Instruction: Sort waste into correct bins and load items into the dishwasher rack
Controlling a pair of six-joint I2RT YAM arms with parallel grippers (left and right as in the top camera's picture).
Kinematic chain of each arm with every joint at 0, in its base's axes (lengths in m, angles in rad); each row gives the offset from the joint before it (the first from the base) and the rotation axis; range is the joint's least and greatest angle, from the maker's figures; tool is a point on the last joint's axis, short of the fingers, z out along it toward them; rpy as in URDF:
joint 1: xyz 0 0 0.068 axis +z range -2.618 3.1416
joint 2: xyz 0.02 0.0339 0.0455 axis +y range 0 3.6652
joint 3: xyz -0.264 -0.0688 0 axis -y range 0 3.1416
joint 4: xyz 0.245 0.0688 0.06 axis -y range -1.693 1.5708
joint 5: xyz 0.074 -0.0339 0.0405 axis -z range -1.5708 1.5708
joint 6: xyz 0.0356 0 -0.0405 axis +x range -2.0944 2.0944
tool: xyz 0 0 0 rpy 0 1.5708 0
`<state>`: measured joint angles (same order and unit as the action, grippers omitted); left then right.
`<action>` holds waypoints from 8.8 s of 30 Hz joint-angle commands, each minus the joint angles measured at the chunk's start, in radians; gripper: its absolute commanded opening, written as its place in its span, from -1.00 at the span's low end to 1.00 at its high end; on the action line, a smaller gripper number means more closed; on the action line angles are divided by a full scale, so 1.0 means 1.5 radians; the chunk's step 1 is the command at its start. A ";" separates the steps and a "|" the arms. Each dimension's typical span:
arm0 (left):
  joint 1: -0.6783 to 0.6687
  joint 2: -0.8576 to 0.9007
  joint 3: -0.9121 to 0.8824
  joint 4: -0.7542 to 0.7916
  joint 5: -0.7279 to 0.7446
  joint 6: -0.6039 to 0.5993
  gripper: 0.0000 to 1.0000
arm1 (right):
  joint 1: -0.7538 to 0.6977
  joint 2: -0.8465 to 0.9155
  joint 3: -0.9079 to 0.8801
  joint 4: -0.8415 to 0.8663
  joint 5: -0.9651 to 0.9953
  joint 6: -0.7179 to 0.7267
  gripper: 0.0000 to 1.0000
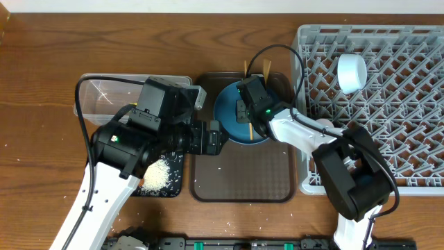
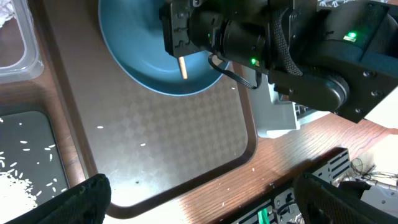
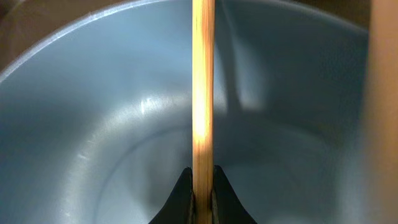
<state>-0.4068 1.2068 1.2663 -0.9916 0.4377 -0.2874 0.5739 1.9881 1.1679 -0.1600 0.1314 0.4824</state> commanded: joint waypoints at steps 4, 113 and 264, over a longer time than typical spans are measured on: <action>0.001 0.001 -0.004 -0.002 -0.006 0.004 0.92 | 0.006 -0.024 0.004 -0.003 0.007 0.002 -0.97; 0.001 0.001 -0.004 -0.002 -0.006 0.004 0.92 | -0.196 -0.255 0.004 -0.031 -0.109 -0.199 -0.60; 0.001 0.001 -0.004 -0.002 -0.006 0.004 0.92 | 0.016 -0.037 0.336 -0.534 -0.234 -0.115 -0.13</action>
<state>-0.4068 1.2064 1.2644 -0.9916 0.4377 -0.2874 0.5522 1.9240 1.6794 -0.9649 -0.3126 0.2401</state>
